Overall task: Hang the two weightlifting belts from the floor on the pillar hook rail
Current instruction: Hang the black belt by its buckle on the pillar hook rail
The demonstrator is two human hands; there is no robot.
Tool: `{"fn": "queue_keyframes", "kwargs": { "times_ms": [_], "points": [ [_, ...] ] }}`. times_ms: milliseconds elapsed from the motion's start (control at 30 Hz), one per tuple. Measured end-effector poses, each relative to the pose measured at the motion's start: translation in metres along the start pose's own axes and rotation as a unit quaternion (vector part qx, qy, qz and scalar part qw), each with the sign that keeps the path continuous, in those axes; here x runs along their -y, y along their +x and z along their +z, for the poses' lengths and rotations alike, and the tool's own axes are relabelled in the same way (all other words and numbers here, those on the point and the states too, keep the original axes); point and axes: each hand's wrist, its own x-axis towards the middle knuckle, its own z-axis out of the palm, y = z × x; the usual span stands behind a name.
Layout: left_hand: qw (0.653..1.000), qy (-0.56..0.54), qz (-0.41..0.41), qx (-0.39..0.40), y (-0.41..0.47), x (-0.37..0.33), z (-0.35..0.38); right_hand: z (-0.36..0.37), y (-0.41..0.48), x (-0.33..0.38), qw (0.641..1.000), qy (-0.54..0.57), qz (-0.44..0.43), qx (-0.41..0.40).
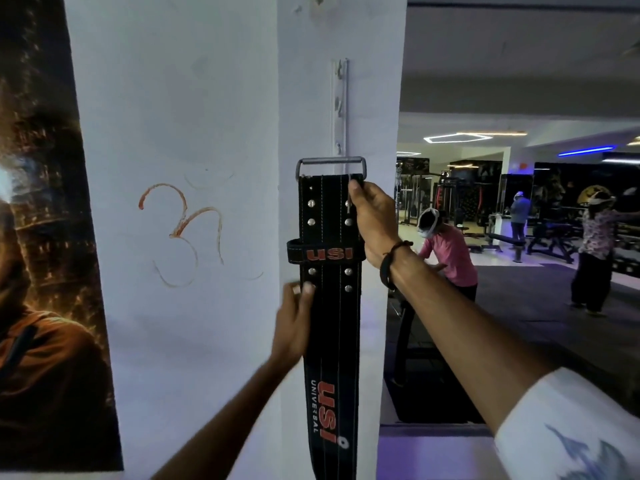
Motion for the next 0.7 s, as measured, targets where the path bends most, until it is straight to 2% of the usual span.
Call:
{"fn": "queue_keyframes", "kwargs": {
  "times_ms": [100,200,333,467,533,600,700],
  "points": [
    [0.996,-0.033,0.051,-0.070,0.054,-0.057,-0.005,0.000,-0.002,-0.007,1.000,0.002,0.006,-0.005],
    [0.997,-0.045,0.047,-0.048,0.078,-0.071,-0.009,-0.002,0.002,-0.004,1.000,0.021,0.010,-0.003],
    [0.996,-0.011,0.073,-0.045,0.063,-0.048,-0.004,0.000,0.003,-0.003,0.999,0.046,0.006,-0.012],
    [0.998,0.042,0.010,0.055,0.019,0.013,-0.005,0.003,0.006,-0.002,0.998,0.054,0.006,-0.028],
    [0.996,0.051,-0.007,0.078,0.019,0.022,-0.011,0.003,0.010,0.002,0.999,0.046,-0.008,-0.018],
    [0.996,0.057,0.009,0.069,0.035,0.006,-0.015,0.005,0.013,0.007,0.999,0.041,-0.018,-0.013],
    [0.998,-0.013,0.059,0.017,0.070,-0.043,-0.025,0.007,0.016,0.008,0.999,0.028,-0.022,0.002]
  ]
}}
